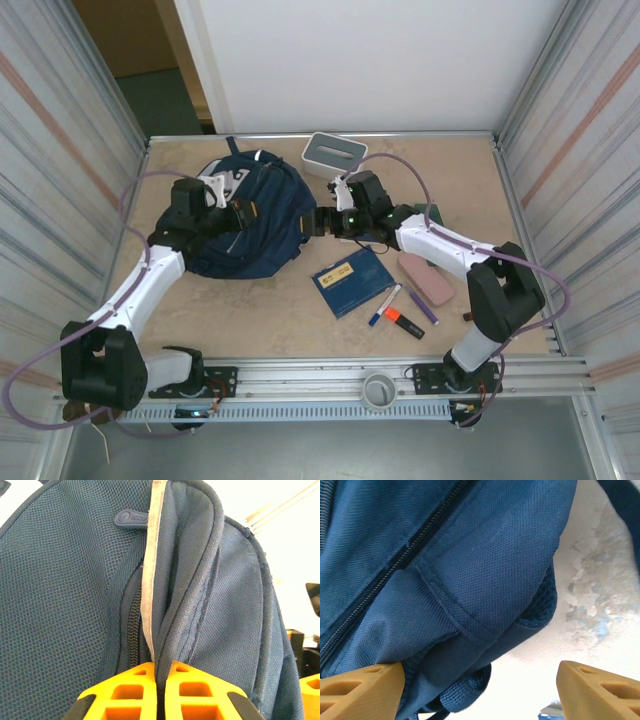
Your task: Pack the student bag
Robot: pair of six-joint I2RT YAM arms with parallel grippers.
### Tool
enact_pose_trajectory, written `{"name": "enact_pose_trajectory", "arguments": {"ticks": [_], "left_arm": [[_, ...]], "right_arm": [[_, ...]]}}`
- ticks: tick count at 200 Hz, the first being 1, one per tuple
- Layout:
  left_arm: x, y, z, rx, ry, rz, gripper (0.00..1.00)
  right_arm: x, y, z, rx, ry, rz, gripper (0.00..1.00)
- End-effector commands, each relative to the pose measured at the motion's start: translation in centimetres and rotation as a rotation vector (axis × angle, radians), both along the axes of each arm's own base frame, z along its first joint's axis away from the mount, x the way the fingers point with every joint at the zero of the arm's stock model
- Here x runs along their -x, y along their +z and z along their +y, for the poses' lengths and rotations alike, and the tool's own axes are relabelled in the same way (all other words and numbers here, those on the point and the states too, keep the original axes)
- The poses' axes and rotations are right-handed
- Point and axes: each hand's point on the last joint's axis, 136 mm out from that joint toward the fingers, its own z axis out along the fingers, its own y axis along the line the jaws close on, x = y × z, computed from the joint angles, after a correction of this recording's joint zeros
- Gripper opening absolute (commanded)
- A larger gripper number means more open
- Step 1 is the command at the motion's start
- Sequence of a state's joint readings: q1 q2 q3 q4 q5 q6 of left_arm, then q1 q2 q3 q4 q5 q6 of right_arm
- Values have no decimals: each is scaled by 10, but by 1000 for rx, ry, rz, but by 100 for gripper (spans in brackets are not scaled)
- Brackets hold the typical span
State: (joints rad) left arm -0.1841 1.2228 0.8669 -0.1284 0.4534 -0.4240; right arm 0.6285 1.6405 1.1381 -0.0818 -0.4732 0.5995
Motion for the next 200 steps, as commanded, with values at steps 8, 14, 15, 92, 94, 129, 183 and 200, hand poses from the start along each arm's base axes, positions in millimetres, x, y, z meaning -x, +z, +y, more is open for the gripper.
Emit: {"name": "enact_pose_trajectory", "arguments": {"ticks": [8, 14, 15, 92, 94, 129, 183, 200], "left_arm": [[0, 40, -10, 68, -54, -139, 0], [1, 38, -9, 58, -50, -137, 0], [1, 38, -8, 56, -49, -137, 0], [0, 59, -9, 128, -54, -208, 0], [0, 60, -8, 131, -53, -208, 0], [-5, 82, 5, 221, -36, -253, 0], [0, 82, 4, 199, -93, -268, 0], [5, 72, 2, 196, -113, -259, 0]], "right_arm": [[-3, -1, 5, -74, 10, 37, 76], [-3, 0, 3, -82, 11, 34, 73], [-3, 1, 3, -84, 12, 33, 73], [1, -49, -27, 94, -30, 36, 1], [2, -50, -28, 99, -31, 36, 0], [14, -75, -38, 189, -29, 47, 0], [3, -39, -56, 119, -76, -9, 21], [-20, -7, -66, -20, -162, -8, 45]]}}
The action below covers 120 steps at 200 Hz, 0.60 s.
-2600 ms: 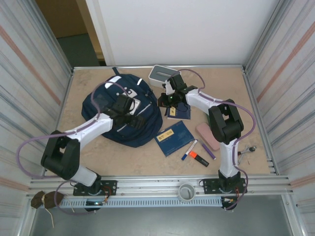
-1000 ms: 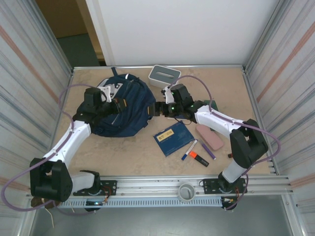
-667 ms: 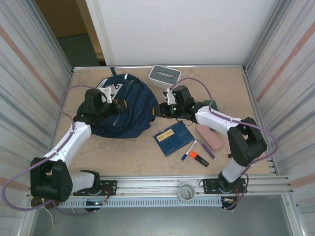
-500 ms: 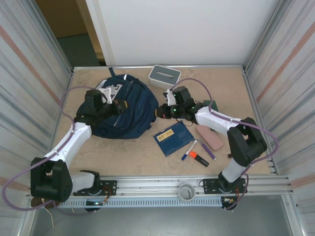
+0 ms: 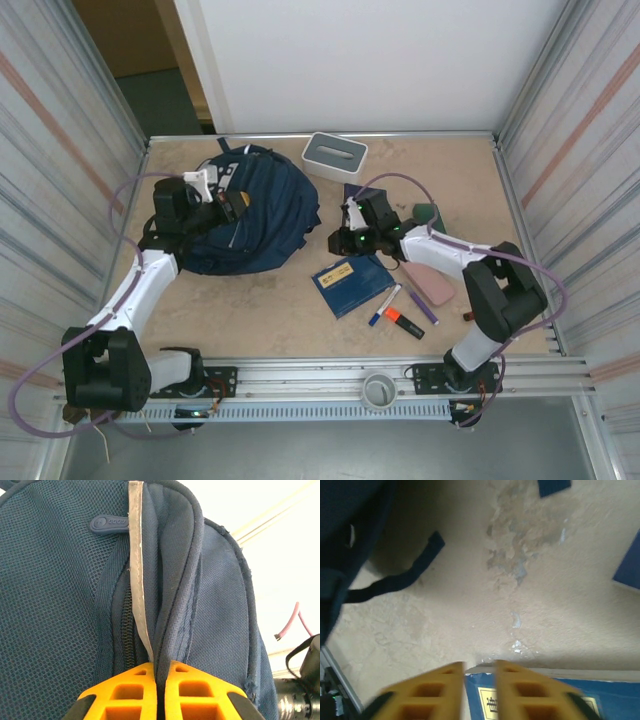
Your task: Pack the student bag
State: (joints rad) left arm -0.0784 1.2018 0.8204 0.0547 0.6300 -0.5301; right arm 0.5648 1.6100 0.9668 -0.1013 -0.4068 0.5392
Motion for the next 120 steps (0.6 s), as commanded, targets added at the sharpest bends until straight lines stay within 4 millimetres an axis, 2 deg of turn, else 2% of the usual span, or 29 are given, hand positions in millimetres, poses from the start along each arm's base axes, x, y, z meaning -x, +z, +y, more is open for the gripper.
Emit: {"name": "enact_pose_trajectory", "arguments": {"ticks": [1, 11, 37, 51, 67, 78, 105, 120], "left_arm": [[13, 41, -10, 19, -89, -185, 0], [14, 35, -10, 18, -90, -179, 0], [16, 25, -10, 14, -91, -159, 0], [16, 21, -11, 11, -94, -147, 0], [15, 17, -11, 12, -95, -135, 0], [15, 16, -12, 14, -97, -133, 0], [8, 12, -15, 13, -93, -114, 0], [-2, 11, -15, -1, -76, -108, 0]], "right_arm": [[-30, 57, -15, -168, -92, -82, 46], [-43, 71, -11, -248, -123, -72, 54], [-67, 80, 21, -378, -119, -14, 73], [-73, 79, 41, -439, -93, 21, 78], [-75, 69, 58, -444, -70, 59, 78], [-72, 55, 65, -409, -62, 84, 71], [-55, 46, 71, -380, -29, 84, 29], [-42, 44, 69, -356, -23, 69, 15]]}}
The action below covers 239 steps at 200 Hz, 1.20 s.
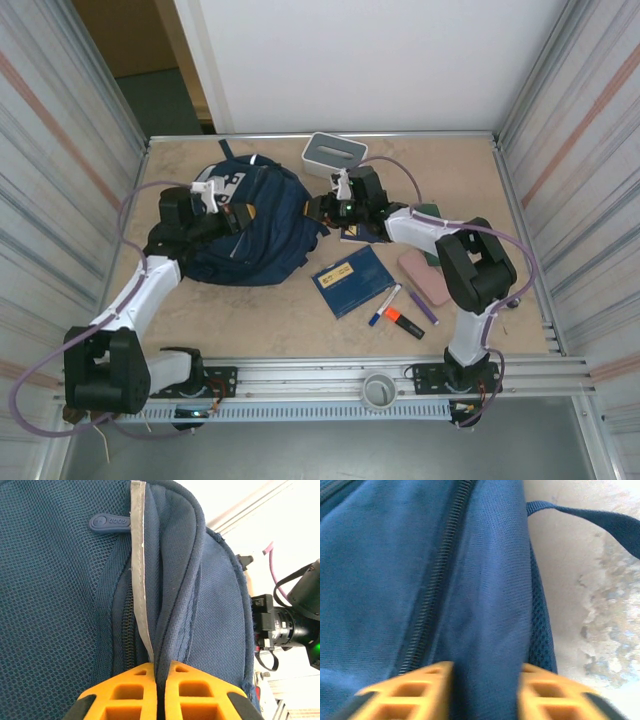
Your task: Pack the student bag
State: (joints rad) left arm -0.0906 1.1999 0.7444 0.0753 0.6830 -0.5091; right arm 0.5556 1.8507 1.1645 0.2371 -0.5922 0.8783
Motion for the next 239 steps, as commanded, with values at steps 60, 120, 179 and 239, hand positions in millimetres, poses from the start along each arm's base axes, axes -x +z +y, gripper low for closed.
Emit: {"name": "enact_pose_trajectory", "arguments": {"ticks": [60, 120, 179, 239], "left_arm": [[-61, 22, 28, -155, 159, -59, 29], [-22, 35, 147, -404, 698, -44, 74], [-11, -20, 104, -483, 525, 37, 81], [-89, -72, 70, -832, 333, 154, 80]], "right_arm": [[107, -16, 71, 123, 156, -119, 7], [164, -10, 109, 263, 446, -294, 55], [41, -35, 54, 296, 104, -111, 69], [27, -38, 8, 341, 13, -108, 69]]}}
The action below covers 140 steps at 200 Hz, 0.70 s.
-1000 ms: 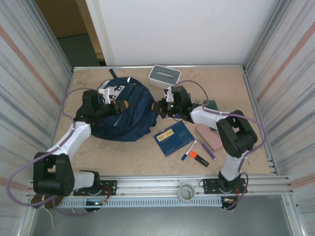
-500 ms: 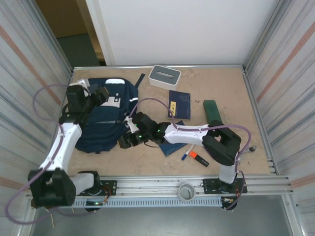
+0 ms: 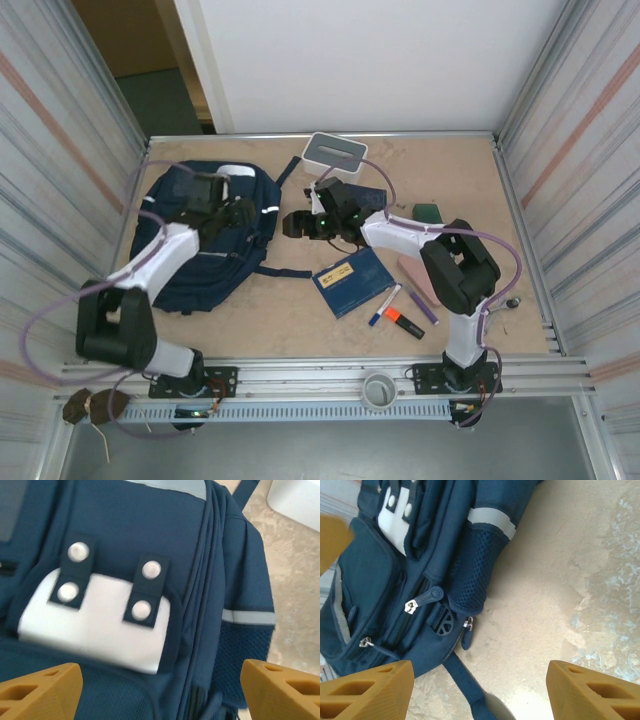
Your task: Pack the student bag
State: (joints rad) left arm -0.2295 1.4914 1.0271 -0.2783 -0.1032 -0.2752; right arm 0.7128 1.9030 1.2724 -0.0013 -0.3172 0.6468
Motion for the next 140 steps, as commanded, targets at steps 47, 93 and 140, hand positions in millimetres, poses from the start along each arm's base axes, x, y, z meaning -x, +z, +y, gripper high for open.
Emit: {"name": "enact_pose_trajectory", "arguments": {"ticks": [47, 93, 140], "left_arm": [[-71, -52, 10, -244, -52, 185, 65], [-84, -78, 3, -232, -100, 268, 68], [-78, -84, -5, -165, -136, 295, 83]], "right_arm": [[15, -11, -50, 62, -78, 31, 69], [19, -13, -54, 81, -74, 35, 69], [21, -16, -54, 90, -66, 51, 69]]}}
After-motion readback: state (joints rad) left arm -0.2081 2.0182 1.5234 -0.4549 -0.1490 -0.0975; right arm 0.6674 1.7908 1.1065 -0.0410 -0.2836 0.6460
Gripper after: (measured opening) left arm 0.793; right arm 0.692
